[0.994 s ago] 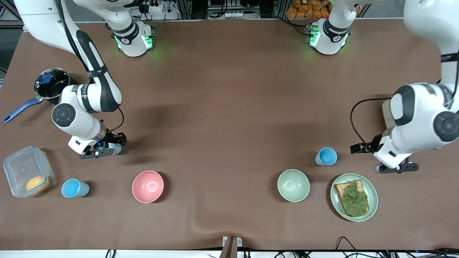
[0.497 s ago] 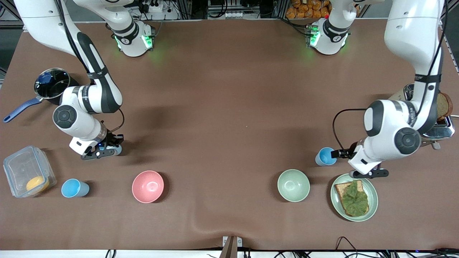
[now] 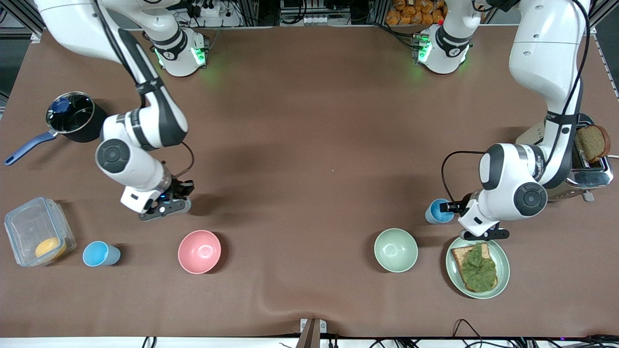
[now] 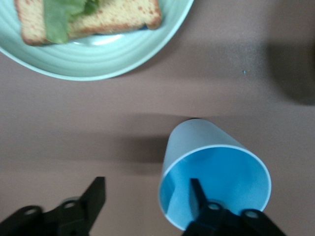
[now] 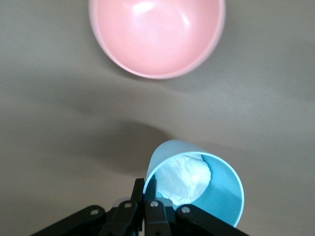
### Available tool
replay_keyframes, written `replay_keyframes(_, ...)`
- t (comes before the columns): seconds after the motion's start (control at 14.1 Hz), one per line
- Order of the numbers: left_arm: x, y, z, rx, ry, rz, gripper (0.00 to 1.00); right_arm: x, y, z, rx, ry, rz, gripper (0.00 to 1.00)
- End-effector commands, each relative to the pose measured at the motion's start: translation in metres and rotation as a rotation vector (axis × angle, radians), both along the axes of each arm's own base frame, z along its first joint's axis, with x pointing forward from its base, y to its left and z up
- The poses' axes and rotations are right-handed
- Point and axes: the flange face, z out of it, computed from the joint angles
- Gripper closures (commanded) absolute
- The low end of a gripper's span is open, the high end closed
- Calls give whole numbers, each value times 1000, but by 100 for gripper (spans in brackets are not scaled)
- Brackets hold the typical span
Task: Stack blue cups with both arms
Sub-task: 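Carry the tissue cup to the table center with the right gripper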
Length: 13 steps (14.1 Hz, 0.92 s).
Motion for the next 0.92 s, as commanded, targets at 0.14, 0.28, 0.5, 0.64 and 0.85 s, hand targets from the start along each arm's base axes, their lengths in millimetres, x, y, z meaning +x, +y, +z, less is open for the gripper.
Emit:
replay_keyframes(0.14, 2, -9, -7, -9, 1, 53, 100, -11, 60, 19, 20, -13, -79, 100)
replay_keyframes(0.28, 5, -3, 7, -14, -20, 62, 100, -31, 110, 19, 30, -7, -161, 100)
replay_keyframes(0.5, 6, 6, 54, -23, -59, 75, 100, -73, 195, 27, 14, -52, -279, 100)
replay_keyframes(0.64, 3, 14, 84, -25, -63, 84, 100, -103, 240, 18, -13, -84, -339, 100)
replay_keyframes(0.85, 1, 25, 122, -31, -92, 105, 100, -130, 299, 7, 16, -84, -382, 100)
